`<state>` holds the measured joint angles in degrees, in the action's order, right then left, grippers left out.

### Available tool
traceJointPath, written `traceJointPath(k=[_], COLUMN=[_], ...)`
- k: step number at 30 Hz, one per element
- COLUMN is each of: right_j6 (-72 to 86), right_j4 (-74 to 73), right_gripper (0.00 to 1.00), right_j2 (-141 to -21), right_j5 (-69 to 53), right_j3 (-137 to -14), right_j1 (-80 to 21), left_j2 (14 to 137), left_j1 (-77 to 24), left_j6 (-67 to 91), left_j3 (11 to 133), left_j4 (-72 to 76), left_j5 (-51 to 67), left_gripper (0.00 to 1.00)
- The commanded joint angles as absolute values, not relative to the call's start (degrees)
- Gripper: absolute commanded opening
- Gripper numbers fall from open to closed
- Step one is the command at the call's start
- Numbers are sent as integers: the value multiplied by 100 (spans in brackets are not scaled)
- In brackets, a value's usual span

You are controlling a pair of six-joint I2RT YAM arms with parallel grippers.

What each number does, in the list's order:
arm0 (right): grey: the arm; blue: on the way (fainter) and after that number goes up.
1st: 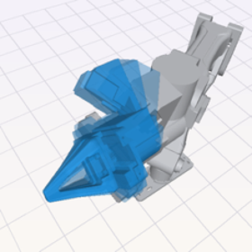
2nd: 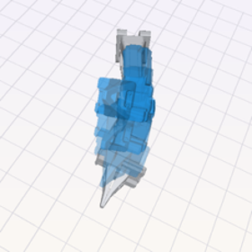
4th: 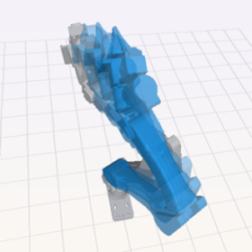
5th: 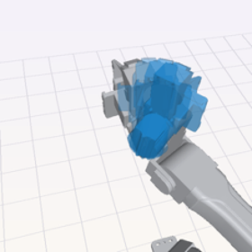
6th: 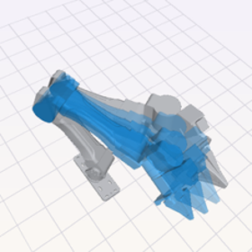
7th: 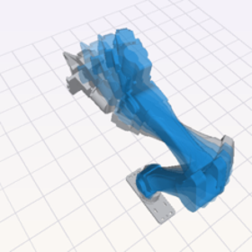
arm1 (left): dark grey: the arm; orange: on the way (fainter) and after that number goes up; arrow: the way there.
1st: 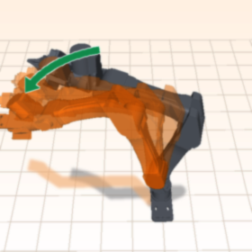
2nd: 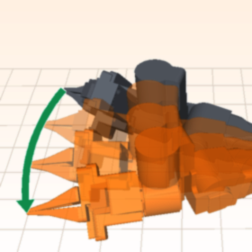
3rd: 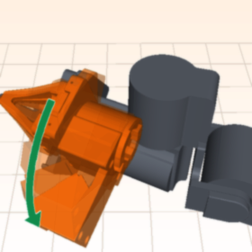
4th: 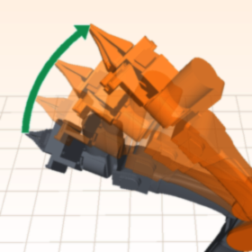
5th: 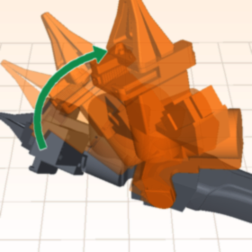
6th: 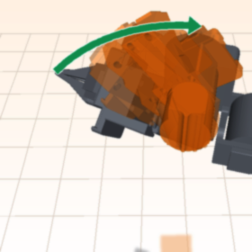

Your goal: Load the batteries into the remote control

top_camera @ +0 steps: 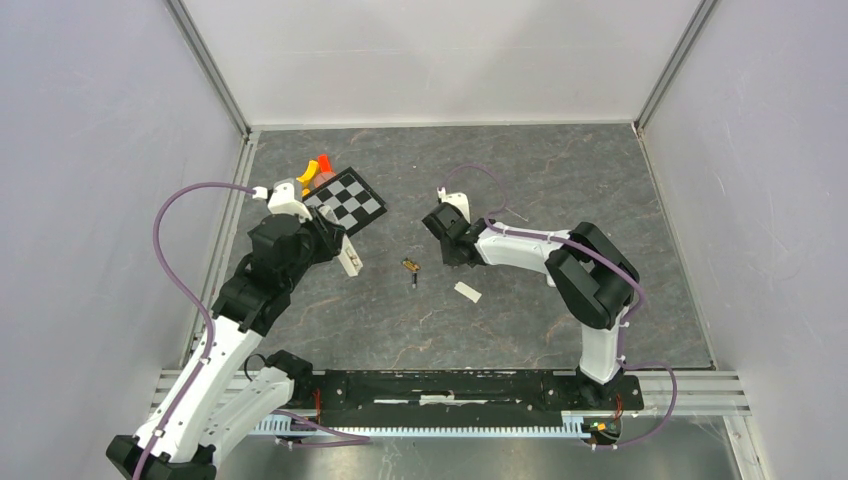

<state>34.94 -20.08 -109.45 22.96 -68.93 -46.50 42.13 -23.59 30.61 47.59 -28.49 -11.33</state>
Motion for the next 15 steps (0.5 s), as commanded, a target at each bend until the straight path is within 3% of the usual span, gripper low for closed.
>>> traceJointPath(k=[1,8,15], right_j6=[3355,3393,2951], right_j4=[-2365,-2018,-400], right_gripper=[30,7,3], right_j2=[-11053,-10884,-9769], right_j5=[1986,1760,1791], right_j3=[-6992,-6673,-5533], right_j1=[-4676,-4650,-4462], left_j2=[4206,4264,4592], left_j1=[-2363,-2363,-2360], left_j6=[3207,3212,3291], left_j3=[4781,4777,4492], left_j4=[-2500,-2474,-1543], left_j5=[-1060,-905,671], left_gripper=[2,2,2])
